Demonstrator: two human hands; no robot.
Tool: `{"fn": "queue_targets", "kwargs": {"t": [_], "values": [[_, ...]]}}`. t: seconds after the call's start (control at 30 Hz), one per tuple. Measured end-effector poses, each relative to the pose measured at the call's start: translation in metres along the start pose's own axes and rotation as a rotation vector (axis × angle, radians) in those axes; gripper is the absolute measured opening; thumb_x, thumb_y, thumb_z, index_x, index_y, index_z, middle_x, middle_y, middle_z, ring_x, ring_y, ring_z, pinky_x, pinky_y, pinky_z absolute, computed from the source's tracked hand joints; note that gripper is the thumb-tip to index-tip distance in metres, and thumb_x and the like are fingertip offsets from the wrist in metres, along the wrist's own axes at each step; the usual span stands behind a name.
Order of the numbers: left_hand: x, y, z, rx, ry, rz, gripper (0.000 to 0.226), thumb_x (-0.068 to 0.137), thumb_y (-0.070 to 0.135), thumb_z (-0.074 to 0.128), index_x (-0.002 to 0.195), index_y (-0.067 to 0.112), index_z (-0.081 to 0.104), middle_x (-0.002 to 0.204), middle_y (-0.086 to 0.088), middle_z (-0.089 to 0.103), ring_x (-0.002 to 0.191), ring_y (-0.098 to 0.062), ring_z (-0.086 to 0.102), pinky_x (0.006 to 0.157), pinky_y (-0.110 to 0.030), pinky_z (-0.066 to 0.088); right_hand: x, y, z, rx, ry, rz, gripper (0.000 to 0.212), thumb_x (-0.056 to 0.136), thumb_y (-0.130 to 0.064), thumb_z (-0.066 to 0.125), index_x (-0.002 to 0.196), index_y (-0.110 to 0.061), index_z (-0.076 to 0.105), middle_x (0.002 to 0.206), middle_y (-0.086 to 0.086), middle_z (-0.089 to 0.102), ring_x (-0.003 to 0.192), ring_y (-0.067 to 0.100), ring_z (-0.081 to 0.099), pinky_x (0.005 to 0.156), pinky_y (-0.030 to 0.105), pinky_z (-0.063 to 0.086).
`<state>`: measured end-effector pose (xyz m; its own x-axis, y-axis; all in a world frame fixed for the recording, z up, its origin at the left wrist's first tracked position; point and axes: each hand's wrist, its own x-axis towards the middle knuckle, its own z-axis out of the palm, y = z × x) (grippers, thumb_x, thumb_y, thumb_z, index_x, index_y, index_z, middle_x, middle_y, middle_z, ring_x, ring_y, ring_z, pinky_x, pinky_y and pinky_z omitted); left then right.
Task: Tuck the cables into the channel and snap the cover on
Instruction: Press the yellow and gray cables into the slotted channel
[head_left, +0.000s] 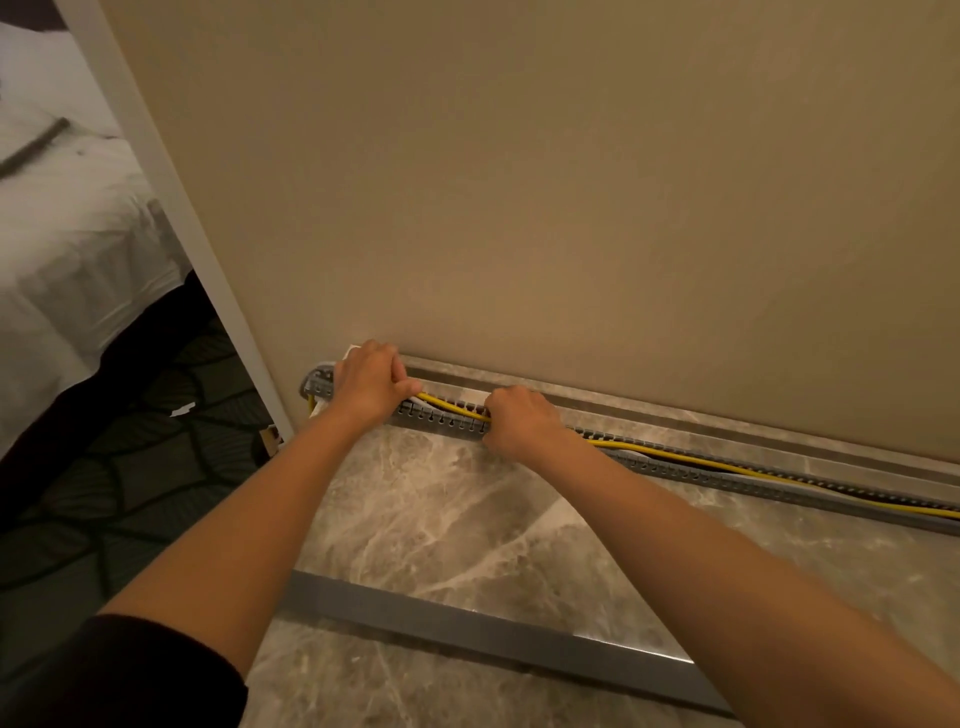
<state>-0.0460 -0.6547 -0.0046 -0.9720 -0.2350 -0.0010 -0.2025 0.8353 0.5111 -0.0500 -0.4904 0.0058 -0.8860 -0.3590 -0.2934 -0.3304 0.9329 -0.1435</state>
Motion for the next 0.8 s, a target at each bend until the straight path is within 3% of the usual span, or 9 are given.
{"fn": "queue_targets", "kwargs": {"t": [0.1, 0.23, 0.3, 0.37, 0.47, 0.6, 0.7, 0.8], "values": [[0.003, -0.002, 0.001, -0.019, 0.003, -0.023, 0.034, 0.082, 0.024, 0.067, 0.058, 0.023, 0.043, 0.095, -0.009, 0.057, 0.098, -0.027, 0.053, 0.088, -0.039, 0.040, 0.006, -0.026, -0.001, 0.027, 0.014, -0.084, 0.042, 0.090, -0.028, 0.055, 0.126, -0.008, 0.050, 0.129, 0.015, 0.051, 0.120, 0.033, 0.049, 0.095, 0.041, 0.043], [0.009, -0.013, -0.005, -0.266, 0.102, -0.055, 0.013, 0.091, 0.014, 0.052, 0.080, 0.009, 0.057, 0.086, -0.010, 0.054, 0.083, -0.025, 0.051, 0.074, -0.032, 0.038, 0.016, -0.055, 0.004, 0.108, 0.044, -0.124, 0.038, 0.092, -0.026, 0.054, 0.124, -0.006, 0.051, 0.127, 0.018, 0.054, 0.116, 0.035, 0.053, 0.091, 0.040, 0.045], [0.013, -0.024, -0.013, -0.313, 0.231, -0.119, 0.016, 0.093, 0.010, 0.046, 0.086, 0.003, 0.059, 0.085, -0.010, 0.053, 0.082, -0.023, 0.049, 0.071, -0.028, 0.033, 0.020, -0.062, 0.005, 0.129, 0.068, -0.134, 0.038, 0.092, -0.025, 0.053, 0.125, -0.006, 0.050, 0.126, 0.018, 0.055, 0.116, 0.036, 0.053, 0.091, 0.040, 0.045], [0.021, -0.038, -0.018, -0.286, 0.263, -0.199, 0.021, 0.094, 0.010, 0.042, 0.089, 0.001, 0.060, 0.089, -0.015, 0.056, 0.086, -0.030, 0.053, 0.071, -0.034, 0.037, 0.024, -0.068, 0.005, 0.164, 0.084, -0.165, 0.039, 0.092, -0.023, 0.054, 0.127, -0.007, 0.049, 0.126, 0.019, 0.055, 0.116, 0.036, 0.053, 0.091, 0.040, 0.045], [0.030, -0.058, -0.019, -0.284, 0.083, -0.256, 0.033, 0.095, 0.016, 0.037, 0.091, 0.001, 0.067, 0.101, -0.020, 0.064, 0.090, -0.033, 0.057, 0.076, -0.035, 0.044, 0.030, -0.073, 0.005, 0.191, 0.096, -0.198, 0.034, 0.089, -0.016, 0.056, 0.121, -0.005, 0.052, 0.124, 0.019, 0.057, 0.113, 0.036, 0.054, 0.087, 0.036, 0.045], [0.039, -0.071, -0.019, -0.361, -0.034, -0.248, 0.042, 0.096, 0.026, 0.033, 0.062, 0.013, 0.055, 0.080, -0.015, 0.061, 0.071, -0.025, 0.053, 0.058, -0.027, 0.039, 0.036, -0.072, 0.005, 0.217, 0.096, -0.201, 0.033, 0.085, -0.015, 0.061, 0.116, -0.008, 0.057, 0.119, 0.017, 0.062, 0.110, 0.035, 0.056, 0.083, 0.034, 0.045], [0.044, -0.075, -0.020, -0.474, -0.084, -0.267, 0.045, 0.096, 0.029, 0.032, 0.057, 0.014, 0.049, 0.067, -0.009, 0.055, 0.063, -0.021, 0.049, 0.062, -0.029, 0.037, 0.039, -0.070, 0.003, 0.217, 0.081, -0.215, 0.034, 0.083, -0.017, 0.063, 0.115, -0.008, 0.058, 0.118, 0.017, 0.062, 0.110, 0.034, 0.056, 0.084, 0.034, 0.044], [0.048, -0.077, -0.018, -0.438, -0.166, -0.170, 0.039, 0.093, 0.016, 0.037, 0.055, 0.016, 0.044, 0.065, -0.006, 0.049, 0.060, -0.020, 0.044, 0.056, -0.029, 0.033, 0.041, -0.069, -0.002, 0.219, 0.053, -0.232, 0.034, 0.081, -0.018, 0.065, 0.114, -0.008, 0.060, 0.116, 0.016, 0.063, 0.107, 0.033, 0.057, 0.081, 0.033, 0.045]]}}
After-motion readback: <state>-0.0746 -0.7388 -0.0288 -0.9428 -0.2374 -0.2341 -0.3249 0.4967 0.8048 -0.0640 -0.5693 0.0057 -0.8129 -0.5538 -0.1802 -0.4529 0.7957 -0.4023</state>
